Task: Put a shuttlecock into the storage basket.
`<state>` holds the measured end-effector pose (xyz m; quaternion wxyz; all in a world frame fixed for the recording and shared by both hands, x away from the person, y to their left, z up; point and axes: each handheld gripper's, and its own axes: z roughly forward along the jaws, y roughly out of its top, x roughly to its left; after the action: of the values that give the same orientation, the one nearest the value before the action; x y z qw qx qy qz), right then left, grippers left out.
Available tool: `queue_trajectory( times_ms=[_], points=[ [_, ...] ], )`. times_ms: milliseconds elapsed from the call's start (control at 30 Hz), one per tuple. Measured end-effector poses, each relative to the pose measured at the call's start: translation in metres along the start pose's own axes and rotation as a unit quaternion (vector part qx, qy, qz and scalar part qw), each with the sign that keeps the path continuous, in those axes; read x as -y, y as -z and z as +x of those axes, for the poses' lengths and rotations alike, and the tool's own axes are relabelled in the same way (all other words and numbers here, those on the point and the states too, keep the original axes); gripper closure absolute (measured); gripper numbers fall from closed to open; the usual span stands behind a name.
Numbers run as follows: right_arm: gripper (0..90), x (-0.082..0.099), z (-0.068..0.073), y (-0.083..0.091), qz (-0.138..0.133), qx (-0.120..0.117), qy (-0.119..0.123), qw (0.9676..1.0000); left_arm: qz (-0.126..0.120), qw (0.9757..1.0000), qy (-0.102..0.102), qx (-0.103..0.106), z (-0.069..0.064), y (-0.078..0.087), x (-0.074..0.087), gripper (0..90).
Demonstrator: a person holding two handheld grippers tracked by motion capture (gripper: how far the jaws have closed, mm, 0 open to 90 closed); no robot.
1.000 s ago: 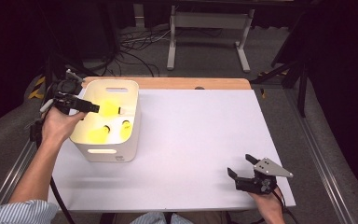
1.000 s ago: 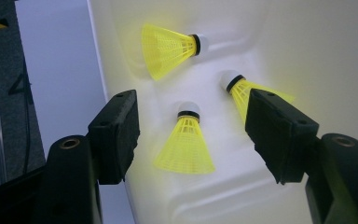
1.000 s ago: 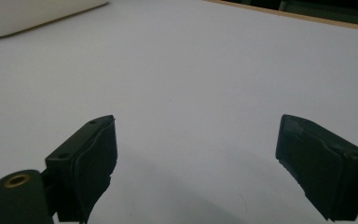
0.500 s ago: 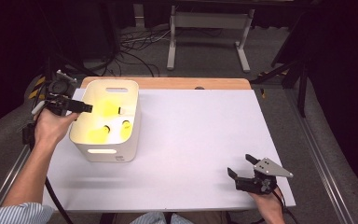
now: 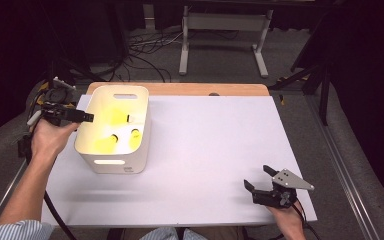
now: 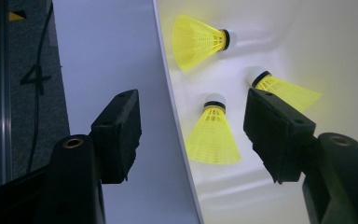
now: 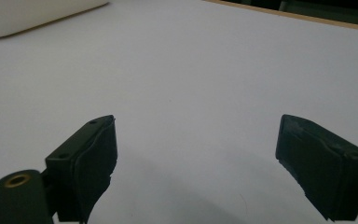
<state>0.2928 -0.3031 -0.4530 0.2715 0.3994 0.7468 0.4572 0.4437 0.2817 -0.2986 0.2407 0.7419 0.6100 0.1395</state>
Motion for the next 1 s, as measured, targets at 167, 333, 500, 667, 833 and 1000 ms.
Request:
queue_trajectory(
  times_ms=[167, 333, 500, 667, 833, 1000],
  points=[
    [13.0, 0.000, 0.000, 0.000, 0.000, 0.000, 0.001, 1.0000, -0.002, 1.0000, 0.005, -0.001, 0.003, 0.001, 0.002, 37.6],
    [13.0, 0.000, 0.000, 0.000, 0.001, 0.000, 0.000, 1.0000, -0.002, 1.0000, 0.008, -0.003, 0.006, 0.001, 0.004, 37.8],
    [13.0, 0.000, 0.000, -0.001, 0.001, 0.000, 0.000, 1.0000, -0.002, 0.9999, 0.013, -0.003, 0.010, 0.003, 0.006, 38.3],
    [13.0, 0.000, 0.000, -0.001, 0.001, -0.001, 0.000, 1.0000, -0.006, 0.9998, 0.021, -0.004, 0.015, 0.005, 0.009, 38.7],
    [13.0, 0.000, 0.000, -0.001, 0.002, -0.001, 0.000, 1.0000, -0.005, 0.9996, 0.027, -0.004, 0.020, 0.007, 0.012, 38.9],
    [13.0, 0.000, 0.000, -0.001, 0.003, -0.002, -0.002, 1.0000, -0.007, 0.9994, 0.034, -0.005, 0.024, 0.008, 0.015, 39.7]
  ],
)
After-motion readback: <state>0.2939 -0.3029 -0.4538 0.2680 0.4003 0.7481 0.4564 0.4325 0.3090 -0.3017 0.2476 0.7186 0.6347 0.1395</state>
